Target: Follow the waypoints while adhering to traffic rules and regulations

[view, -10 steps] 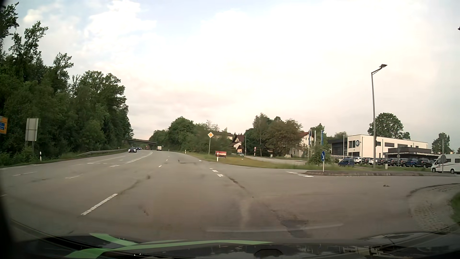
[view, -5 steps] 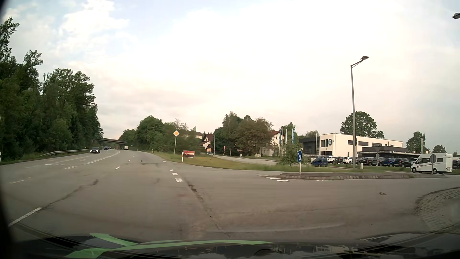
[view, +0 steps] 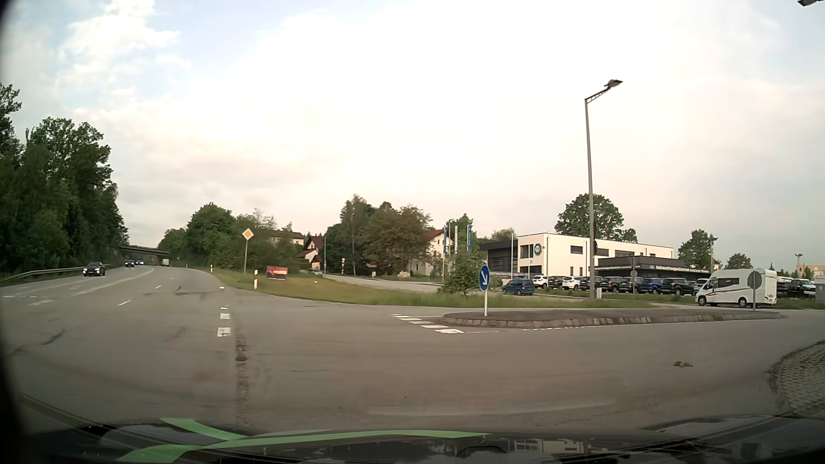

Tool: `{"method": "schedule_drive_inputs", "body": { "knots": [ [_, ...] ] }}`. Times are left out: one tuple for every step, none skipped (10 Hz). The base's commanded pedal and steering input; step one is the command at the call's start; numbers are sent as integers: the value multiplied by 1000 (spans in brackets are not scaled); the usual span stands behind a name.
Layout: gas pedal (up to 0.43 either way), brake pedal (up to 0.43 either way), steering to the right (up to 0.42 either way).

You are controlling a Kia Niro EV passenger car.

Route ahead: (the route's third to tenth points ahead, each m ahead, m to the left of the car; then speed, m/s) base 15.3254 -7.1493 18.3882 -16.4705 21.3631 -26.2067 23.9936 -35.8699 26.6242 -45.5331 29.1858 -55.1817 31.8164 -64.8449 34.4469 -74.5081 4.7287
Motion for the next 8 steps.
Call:
{"method": "schedule_drive_inputs", "body": {
  "knots": [
    [150,0,265],
    [150,0,290],
    [150,0,298],
    [150,0,301],
    [110,0,305],
    [8,0,316],
    [0,0,333],
    [0,0,342]
  ]
}}
